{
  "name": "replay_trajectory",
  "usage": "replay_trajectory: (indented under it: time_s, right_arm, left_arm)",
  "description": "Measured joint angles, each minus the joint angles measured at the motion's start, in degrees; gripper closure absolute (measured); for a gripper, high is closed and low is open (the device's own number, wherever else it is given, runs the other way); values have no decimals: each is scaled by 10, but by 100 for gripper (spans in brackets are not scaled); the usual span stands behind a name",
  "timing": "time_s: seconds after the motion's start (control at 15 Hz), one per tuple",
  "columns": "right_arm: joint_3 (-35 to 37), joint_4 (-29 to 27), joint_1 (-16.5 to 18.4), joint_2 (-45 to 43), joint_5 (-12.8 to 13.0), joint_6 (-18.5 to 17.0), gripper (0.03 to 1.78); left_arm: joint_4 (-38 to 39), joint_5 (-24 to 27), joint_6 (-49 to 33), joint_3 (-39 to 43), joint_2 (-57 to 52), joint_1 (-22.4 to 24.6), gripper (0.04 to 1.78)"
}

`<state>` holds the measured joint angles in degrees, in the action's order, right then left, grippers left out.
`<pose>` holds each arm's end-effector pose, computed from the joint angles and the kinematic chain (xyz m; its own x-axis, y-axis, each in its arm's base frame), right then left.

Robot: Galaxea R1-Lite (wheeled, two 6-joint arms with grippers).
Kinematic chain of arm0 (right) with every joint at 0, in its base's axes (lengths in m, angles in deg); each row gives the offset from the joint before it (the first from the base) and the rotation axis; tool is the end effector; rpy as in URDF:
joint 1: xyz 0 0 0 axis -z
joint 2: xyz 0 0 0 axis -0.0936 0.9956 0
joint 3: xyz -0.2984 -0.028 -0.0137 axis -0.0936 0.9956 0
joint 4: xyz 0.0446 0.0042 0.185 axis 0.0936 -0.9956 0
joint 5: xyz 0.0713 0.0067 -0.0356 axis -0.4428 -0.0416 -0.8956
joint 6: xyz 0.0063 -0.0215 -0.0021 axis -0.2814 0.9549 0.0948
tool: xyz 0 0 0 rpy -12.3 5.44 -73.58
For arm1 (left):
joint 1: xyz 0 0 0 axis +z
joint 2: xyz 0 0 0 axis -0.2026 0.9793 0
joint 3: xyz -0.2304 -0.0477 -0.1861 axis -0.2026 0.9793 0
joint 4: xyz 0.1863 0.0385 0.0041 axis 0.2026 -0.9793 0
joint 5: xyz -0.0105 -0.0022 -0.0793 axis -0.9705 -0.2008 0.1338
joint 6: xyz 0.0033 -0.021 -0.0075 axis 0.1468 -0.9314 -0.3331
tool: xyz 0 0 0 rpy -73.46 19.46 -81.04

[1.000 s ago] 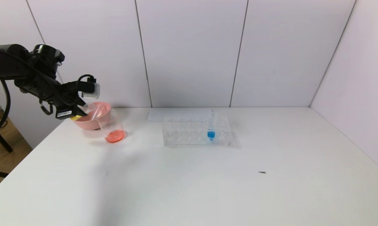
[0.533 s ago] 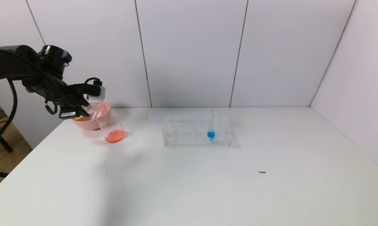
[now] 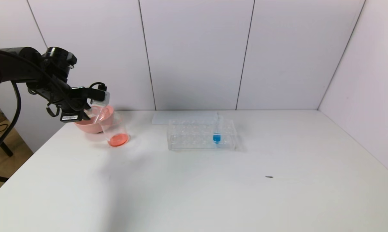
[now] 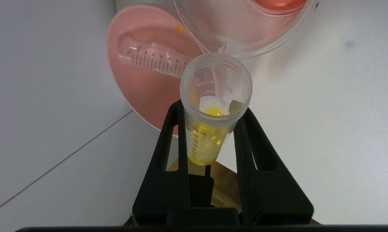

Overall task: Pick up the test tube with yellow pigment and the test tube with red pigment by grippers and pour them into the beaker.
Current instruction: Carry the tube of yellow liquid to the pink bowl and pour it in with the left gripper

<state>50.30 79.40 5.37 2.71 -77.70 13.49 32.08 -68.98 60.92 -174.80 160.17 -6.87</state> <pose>-0.0228 0.0000 0.0760 1.0000 0.0000 -0.0004 0.0000 1.0000 0.0016 0.4044 0.0334 0.2272 0.6293 0.0289 -0.7766 0.7666 0.1413 0.6264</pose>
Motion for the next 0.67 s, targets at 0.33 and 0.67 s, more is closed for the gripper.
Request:
replay_trajectory:
  time_s: [0.33, 0.67]
  right_arm:
    - [0, 0, 0, 0, 0, 0, 11]
    - [0, 0, 0, 0, 0, 0, 11]
  left_arm:
    - [11, -20, 12, 0, 3, -8, 138]
    - [19, -39, 25, 0, 7, -17, 138]
